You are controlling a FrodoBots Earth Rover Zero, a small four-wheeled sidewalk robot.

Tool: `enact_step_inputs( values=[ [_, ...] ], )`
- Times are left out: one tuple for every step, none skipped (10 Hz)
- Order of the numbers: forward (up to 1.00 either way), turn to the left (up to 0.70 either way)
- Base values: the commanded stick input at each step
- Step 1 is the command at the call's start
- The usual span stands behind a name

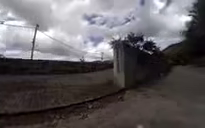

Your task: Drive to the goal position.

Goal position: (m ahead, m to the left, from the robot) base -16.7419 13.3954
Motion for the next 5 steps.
enact_step_inputs(
  values=[
    [0.00, -0.42],
    [0.00, -0.18],
    [0.00, 0.00],
    [0.00, 0.00],
    [0.00, 0.00]
  ],
)
